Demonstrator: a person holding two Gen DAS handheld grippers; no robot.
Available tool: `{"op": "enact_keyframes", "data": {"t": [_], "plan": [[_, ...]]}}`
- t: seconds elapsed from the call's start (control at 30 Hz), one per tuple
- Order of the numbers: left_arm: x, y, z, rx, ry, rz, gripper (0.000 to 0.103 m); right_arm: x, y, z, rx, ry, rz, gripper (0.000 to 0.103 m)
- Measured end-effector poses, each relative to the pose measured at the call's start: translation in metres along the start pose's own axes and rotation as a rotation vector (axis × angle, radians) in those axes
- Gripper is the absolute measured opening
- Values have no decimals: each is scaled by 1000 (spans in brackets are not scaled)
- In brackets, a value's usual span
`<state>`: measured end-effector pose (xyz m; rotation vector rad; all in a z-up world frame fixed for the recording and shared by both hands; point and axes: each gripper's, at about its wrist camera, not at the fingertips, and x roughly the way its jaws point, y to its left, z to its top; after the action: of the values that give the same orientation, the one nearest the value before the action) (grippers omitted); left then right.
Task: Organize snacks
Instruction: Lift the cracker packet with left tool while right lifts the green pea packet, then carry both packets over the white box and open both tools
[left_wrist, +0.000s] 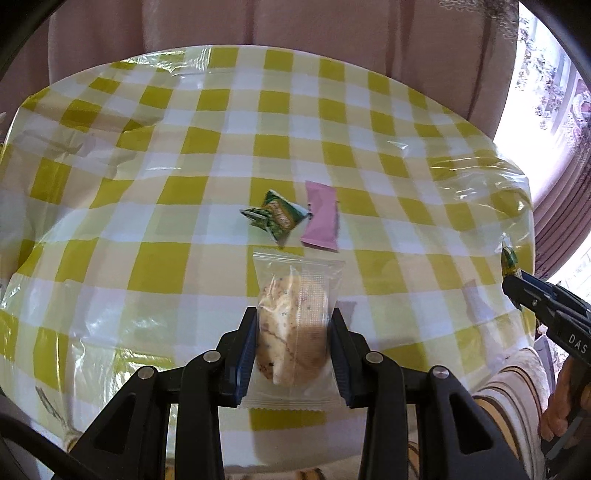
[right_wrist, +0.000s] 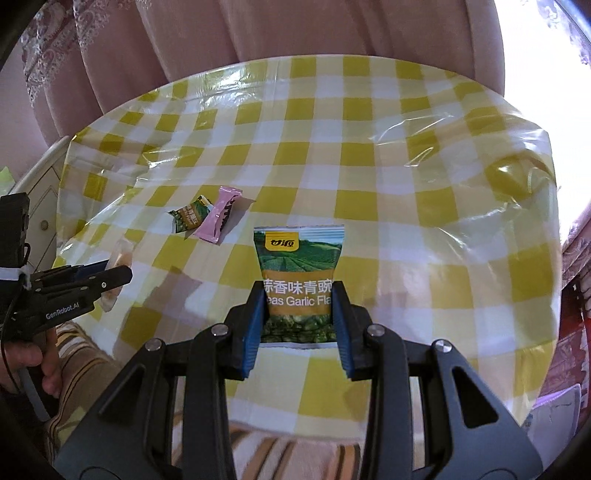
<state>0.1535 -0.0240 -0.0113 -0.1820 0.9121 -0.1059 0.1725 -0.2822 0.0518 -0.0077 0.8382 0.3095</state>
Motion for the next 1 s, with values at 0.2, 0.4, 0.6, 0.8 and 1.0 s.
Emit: {"op": "enact_keyframes", "data": {"t": [0.2, 0.4, 0.6, 0.8, 1.0], "plan": [[-9, -23, -7, 13, -5, -34, 38, -25, -12, -13, 21, -31, 5, 39], [-15, -57, -14, 56, -5, -68, 38, -50, -26, -28, 38, -48, -1, 39], [-21, -90, -22, 91, -6, -105, 38, -79, -45, -43, 56, -76, -17, 39], [-24, -127, -31, 131, 7, -152, 38, -104, -68, -61, 83, -97, -64, 39], [-27, -175, -42, 206, 22, -214, 38, -123, -97, -83, 126, -94, -109, 39]]}}
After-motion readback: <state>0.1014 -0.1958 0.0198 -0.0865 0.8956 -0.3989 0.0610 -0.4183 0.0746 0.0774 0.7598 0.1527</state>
